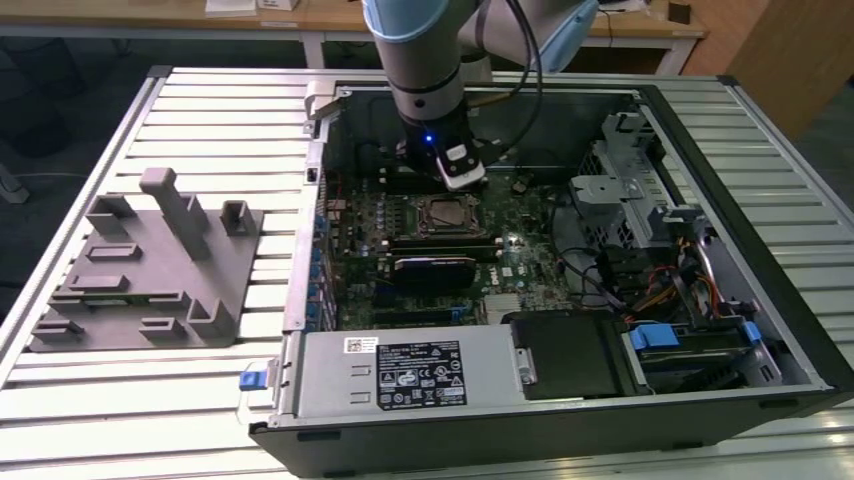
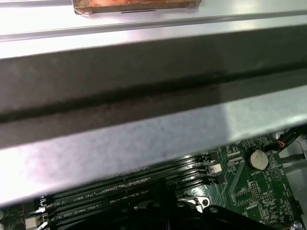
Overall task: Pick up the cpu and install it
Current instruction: 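Install the first cpu locking lever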
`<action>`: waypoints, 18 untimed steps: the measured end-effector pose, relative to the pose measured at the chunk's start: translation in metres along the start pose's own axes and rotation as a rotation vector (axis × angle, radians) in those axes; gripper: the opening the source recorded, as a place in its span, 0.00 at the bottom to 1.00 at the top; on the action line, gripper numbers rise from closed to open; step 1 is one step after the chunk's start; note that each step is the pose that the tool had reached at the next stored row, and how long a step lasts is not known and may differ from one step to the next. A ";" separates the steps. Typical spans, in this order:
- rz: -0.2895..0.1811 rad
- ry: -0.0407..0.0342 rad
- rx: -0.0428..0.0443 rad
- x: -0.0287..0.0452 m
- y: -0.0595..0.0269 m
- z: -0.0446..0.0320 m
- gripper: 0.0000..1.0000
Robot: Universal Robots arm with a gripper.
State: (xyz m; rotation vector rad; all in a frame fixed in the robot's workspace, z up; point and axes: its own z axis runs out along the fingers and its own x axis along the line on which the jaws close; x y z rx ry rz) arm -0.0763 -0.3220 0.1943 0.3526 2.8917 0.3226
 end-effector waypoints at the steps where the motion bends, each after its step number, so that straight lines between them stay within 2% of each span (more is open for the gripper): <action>1: 0.000 -0.0002 -0.0001 0.0000 -0.0003 0.0001 0.11; 18: -0.002 -0.0084 -0.0021 -0.0009 -0.0062 0.0021 0.11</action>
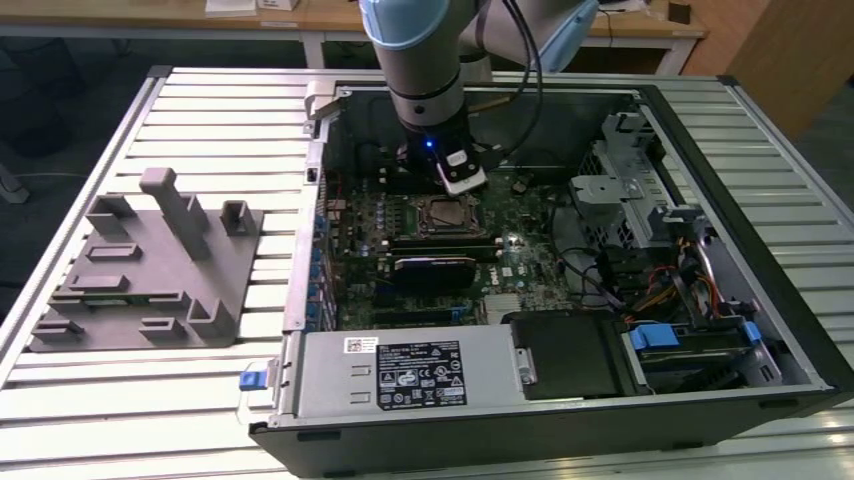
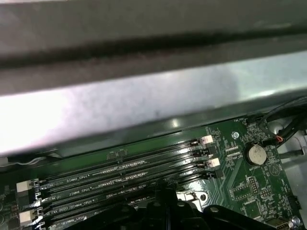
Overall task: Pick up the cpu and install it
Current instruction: 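Install the first cpu locking lever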
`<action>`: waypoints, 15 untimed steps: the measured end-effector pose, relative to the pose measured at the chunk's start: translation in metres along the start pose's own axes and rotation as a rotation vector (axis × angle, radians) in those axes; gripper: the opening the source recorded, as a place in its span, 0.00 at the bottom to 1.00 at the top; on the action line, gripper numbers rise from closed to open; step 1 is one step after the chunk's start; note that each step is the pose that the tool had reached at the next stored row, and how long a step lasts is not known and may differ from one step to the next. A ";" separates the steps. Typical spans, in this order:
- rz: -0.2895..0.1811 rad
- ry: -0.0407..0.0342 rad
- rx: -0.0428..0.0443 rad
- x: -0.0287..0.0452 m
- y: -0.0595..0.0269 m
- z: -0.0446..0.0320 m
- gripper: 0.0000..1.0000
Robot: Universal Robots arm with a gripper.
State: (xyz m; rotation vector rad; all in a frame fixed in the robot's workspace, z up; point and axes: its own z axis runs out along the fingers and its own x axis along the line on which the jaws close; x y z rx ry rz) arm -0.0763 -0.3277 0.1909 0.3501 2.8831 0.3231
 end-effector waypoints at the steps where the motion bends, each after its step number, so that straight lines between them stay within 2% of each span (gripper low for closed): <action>1: 0.000 -0.0005 -0.0001 0.0000 -0.0003 0.0002 0.11; 7: 0.000 -0.0008 -0.0001 -0.0001 -0.0007 0.0000 0.11; 11: 0.000 -0.0007 -0.0012 -0.0012 0.0007 -0.0054 0.11; 15: 0.001 -0.0008 -0.0012 -0.0007 0.0031 -0.0054 0.11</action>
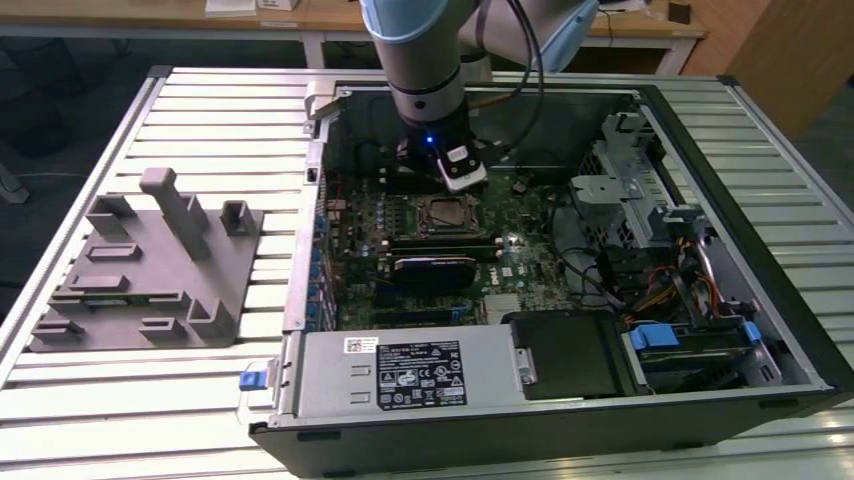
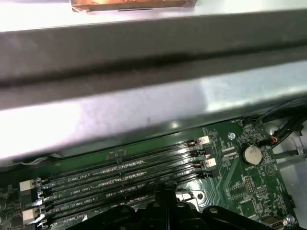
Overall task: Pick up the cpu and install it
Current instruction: 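Install the first cpu locking lever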
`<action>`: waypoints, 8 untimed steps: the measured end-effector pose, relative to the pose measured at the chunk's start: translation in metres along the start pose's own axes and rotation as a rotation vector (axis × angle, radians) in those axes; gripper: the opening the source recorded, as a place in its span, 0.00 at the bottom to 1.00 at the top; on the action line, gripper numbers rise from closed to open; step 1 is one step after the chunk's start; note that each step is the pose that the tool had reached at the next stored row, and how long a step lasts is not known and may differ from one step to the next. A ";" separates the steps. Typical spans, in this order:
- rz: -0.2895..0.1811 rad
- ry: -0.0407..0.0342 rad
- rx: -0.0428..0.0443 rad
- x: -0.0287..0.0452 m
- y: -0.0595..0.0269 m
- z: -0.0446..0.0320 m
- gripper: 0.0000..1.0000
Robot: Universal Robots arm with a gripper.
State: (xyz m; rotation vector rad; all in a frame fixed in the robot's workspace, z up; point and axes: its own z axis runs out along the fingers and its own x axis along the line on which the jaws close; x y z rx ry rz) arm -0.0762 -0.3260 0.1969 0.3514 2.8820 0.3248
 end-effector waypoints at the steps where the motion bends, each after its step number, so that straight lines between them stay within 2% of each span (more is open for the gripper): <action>1: 0.001 -0.0001 0.0000 0.0005 0.0016 0.0003 0.11; 4: 0.002 -0.0006 0.0002 0.0015 0.0055 0.0012 0.11; 8: 0.002 -0.0007 0.0001 0.0016 0.0055 0.0015 0.11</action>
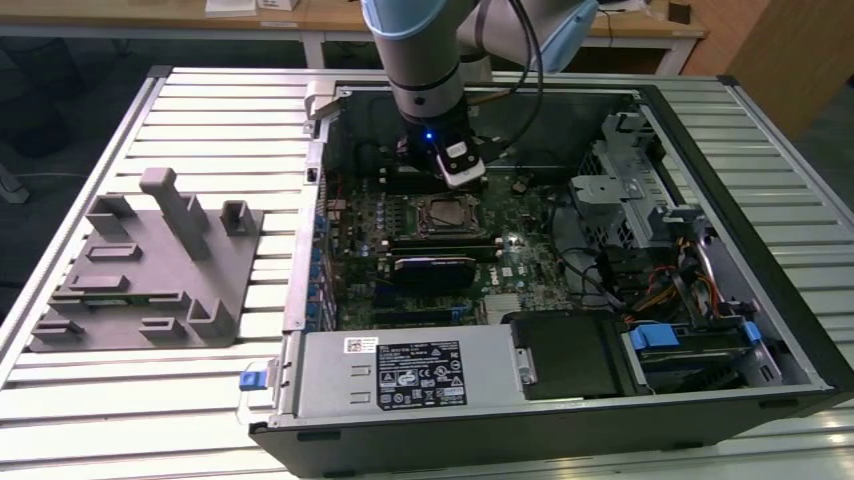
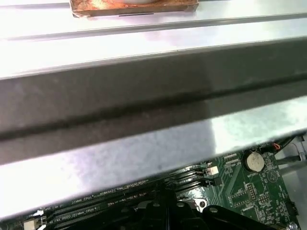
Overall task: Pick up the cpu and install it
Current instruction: 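Install the first cpu locking lever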
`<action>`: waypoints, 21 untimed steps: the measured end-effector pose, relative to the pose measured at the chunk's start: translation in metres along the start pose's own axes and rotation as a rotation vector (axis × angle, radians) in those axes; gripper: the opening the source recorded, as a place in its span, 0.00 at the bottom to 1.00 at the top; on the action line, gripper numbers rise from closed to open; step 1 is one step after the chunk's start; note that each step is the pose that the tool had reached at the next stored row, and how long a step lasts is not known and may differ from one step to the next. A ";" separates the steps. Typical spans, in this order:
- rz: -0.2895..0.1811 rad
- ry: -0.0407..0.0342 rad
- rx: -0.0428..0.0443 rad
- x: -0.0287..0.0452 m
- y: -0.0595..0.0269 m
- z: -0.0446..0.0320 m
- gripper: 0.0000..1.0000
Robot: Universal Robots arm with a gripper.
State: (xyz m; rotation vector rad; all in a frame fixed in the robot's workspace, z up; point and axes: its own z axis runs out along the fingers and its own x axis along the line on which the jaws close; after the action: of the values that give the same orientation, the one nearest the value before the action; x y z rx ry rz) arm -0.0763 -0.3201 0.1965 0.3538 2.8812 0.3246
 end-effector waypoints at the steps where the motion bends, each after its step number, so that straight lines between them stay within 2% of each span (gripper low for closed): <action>1: 0.000 -0.0002 -0.0002 0.0001 -0.0001 0.0004 0.11; 7: 0.000 -0.0004 0.0001 0.0008 -0.0011 0.0037 0.11; 21: 0.000 -0.0006 0.0008 0.0004 -0.0052 0.0062 0.11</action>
State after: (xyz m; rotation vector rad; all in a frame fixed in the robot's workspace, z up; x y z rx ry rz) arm -0.0763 -0.3237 0.1893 0.3537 2.8809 0.3233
